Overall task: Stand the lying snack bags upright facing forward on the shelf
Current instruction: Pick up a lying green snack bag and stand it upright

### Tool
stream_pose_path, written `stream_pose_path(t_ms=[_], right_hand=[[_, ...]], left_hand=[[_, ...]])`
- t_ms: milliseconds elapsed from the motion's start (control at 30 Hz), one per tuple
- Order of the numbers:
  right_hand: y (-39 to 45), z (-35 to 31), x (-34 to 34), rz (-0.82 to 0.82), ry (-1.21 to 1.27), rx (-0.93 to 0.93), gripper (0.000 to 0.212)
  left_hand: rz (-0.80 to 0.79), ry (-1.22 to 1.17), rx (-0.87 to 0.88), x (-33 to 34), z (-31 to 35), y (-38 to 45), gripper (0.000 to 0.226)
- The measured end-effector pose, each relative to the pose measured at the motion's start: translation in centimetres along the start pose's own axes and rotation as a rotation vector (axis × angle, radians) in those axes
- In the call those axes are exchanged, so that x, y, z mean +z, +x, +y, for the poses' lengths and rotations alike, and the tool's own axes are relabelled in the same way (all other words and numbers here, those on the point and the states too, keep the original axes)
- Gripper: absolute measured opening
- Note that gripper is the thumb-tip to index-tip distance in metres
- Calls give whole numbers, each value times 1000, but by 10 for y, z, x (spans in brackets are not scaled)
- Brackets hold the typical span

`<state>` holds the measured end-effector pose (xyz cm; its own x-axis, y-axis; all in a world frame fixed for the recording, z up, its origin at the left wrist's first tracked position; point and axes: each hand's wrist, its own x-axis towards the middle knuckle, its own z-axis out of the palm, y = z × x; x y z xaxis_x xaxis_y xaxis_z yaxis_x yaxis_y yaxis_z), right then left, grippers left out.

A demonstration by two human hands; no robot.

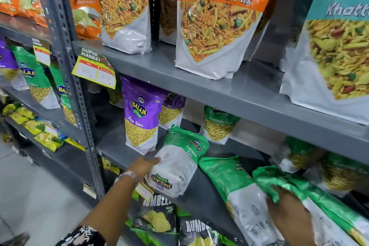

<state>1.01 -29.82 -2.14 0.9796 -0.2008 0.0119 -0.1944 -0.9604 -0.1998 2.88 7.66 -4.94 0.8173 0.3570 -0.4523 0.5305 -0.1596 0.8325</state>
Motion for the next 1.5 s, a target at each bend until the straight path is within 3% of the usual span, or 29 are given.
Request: stream_pose_path(t_ms=[67, 100, 167, 200, 267, 333, 400, 433, 533, 633, 767, 967, 1133, 1300, 1500], right_hand=[[-3, -40, -5, 161, 185, -128, 32], [-3, -65, -6, 152, 296, -208, 27], [0, -118, -3, -3, 545, -285, 22], [4, -142, 2, -119, 674, -265, 18], [15, -178, 17, -295, 801, -187, 13], [25, -198, 28, -397, 720, -106, 21], [32, -205, 42, -470, 633, -6, 29], [38, -205, 52, -480, 645, 41, 44], [47, -205, 71, -463, 777, 124, 73], [50, -205, 86, -428, 871, 218, 82], [55, -191, 101, -416, 1088, 226, 79], [47, -165, 99, -323, 1335, 256, 83], [35, -147, 68, -613, 1402, 298, 58], [35, -155, 30, -606, 1417, 25, 34], [50, -170, 28, -463, 1463, -197, 45]], left_hand=[[-71, -115, -73, 0, 2, -1, 44], [-81, -125, -71, 2, 3, 0, 36], [-56, -184, -40, 8, 3, -2, 21], [-42, -216, -41, 9, 4, -7, 25], [-45, -268, -46, 12, -2, 2, 57], [-104, -307, -67, 11, -13, 15, 94], [-149, -277, -96, 9, -20, 24, 112], [-168, -280, -109, 9, -18, 21, 103], [-221, -243, -142, 8, -12, 13, 22], [-261, -289, -137, 6, -13, 9, 11], [-303, -346, -92, 4, -19, 14, 33], [-358, -422, 43, 20, -14, 6, 35], [-427, -465, 146, 25, -23, 2, 49], [-360, -452, 296, 16, -14, 11, 67], [-253, -455, 365, 20, 5, 30, 67]])
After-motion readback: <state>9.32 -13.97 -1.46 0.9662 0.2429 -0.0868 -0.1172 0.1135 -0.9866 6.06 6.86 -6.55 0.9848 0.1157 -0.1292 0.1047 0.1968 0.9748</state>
